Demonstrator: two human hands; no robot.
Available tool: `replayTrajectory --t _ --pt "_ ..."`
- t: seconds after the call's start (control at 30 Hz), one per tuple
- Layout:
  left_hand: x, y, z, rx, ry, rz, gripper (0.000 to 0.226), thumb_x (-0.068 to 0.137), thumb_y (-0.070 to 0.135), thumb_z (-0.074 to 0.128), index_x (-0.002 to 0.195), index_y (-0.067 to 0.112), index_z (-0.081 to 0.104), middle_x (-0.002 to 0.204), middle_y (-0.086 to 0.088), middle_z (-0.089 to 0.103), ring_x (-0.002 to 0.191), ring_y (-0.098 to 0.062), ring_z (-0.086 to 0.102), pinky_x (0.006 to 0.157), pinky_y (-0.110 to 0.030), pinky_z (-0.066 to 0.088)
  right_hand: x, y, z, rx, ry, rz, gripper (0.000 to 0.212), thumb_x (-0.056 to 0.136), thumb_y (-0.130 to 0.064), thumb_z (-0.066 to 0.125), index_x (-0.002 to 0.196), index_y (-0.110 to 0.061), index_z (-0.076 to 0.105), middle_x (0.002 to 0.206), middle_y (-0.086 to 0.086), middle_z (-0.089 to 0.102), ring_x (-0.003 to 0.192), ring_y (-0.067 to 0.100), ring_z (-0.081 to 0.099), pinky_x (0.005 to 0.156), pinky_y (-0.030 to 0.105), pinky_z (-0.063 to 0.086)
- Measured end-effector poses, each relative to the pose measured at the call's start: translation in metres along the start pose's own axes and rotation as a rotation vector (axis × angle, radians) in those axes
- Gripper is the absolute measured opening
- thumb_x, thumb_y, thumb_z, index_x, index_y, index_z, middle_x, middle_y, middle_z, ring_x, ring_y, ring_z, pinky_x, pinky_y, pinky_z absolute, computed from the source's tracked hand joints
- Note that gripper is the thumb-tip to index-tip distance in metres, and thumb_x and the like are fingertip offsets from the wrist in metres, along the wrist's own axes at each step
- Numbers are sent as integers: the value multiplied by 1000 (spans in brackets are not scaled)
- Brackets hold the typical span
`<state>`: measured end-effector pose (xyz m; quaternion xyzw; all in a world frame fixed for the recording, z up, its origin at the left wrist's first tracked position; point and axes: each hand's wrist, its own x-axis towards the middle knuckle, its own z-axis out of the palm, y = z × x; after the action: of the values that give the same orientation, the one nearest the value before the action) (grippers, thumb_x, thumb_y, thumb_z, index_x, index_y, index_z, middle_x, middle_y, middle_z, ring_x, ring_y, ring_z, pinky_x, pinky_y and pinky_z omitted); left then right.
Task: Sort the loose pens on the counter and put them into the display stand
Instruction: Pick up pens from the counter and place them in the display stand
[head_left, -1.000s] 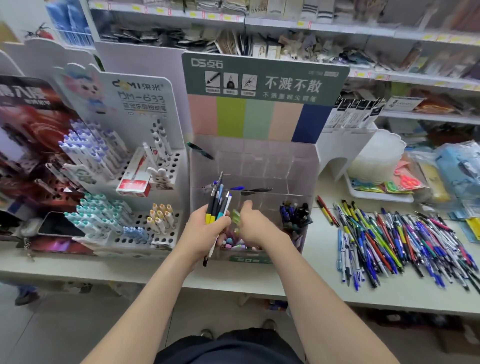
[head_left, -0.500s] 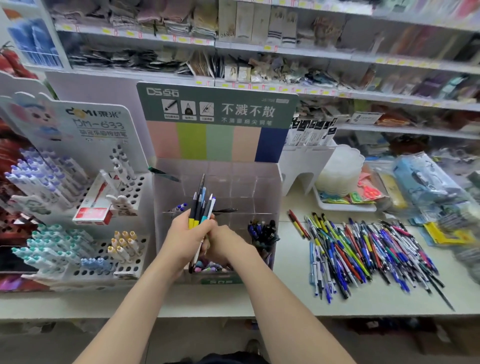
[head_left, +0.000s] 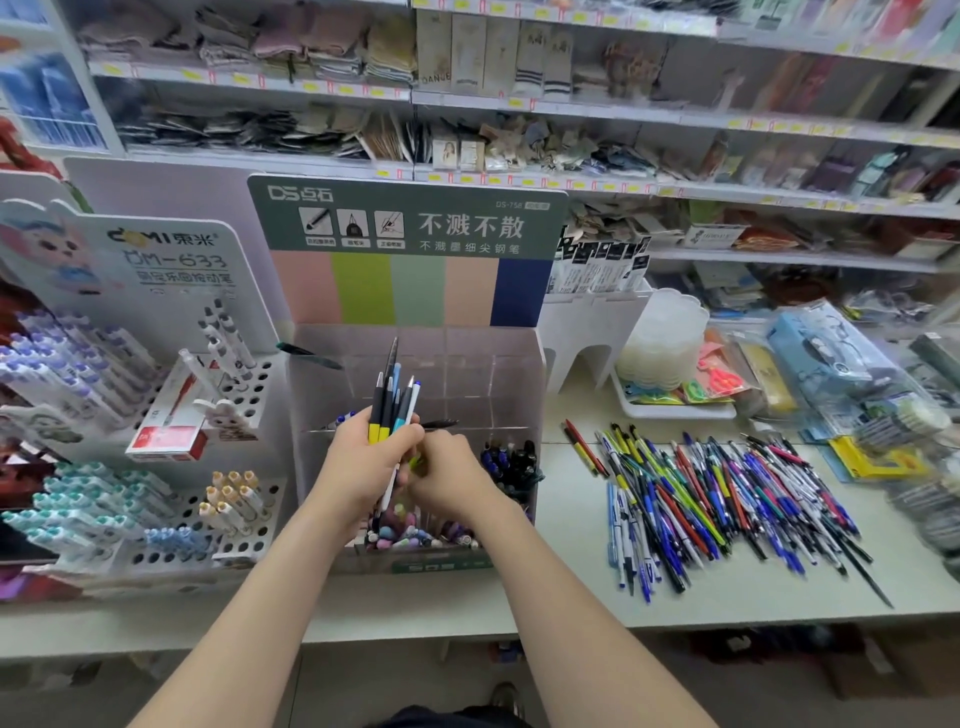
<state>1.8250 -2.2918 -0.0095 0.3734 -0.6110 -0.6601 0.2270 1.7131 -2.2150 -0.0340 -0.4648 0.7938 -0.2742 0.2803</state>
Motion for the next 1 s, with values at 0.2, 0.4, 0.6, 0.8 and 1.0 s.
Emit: replayTrajectory --t 0.2,0.4,0.6,0.8,1.0 --pt "-3 -3 -8 -9 29 11 14 97 13 73 110 8 69 68 -5 61 56 -20 53 56 -33 49 -7 10 1 132 149 -58 51 90 1 46 127 -21 74 111 -6 80 94 9 72 84 28 59" --pt "-7 -2 -20 -31 -104 3 19 99 20 74 111 6 72 73 -6 64 62 -21 55 56 -29 49 -17 -13 -9 671 428 0 27 105 -10 51 104 -13 79 80 -1 77 71 14 71 70 34 60" --pt "-13 5 -25 -56 -263 -6 20 102 22 71 106 4 67 85 -13 67 60 -21 55 52 -27 45 -20 -29 -22 848 197 31 42 106 -34 65 88 5 70 71 17 65 66 29 62 72 44 57" --pt "-22 6 -27 -207 -312 -100 25 105 29 64 114 5 62 92 -11 67 60 -19 56 51 -29 46 -24 -32 -16 1021 263 37 39 110 -30 59 101 6 68 75 16 57 60 22 50 61 30 49" --pt "-27 6 -32 -132 -288 -79 41 97 39 67 109 1 62 84 -11 68 51 -18 54 43 -27 45 -29 -33 -14 1031 213 35 20 107 -24 65 119 -13 75 74 1 63 62 20 53 59 27 48"
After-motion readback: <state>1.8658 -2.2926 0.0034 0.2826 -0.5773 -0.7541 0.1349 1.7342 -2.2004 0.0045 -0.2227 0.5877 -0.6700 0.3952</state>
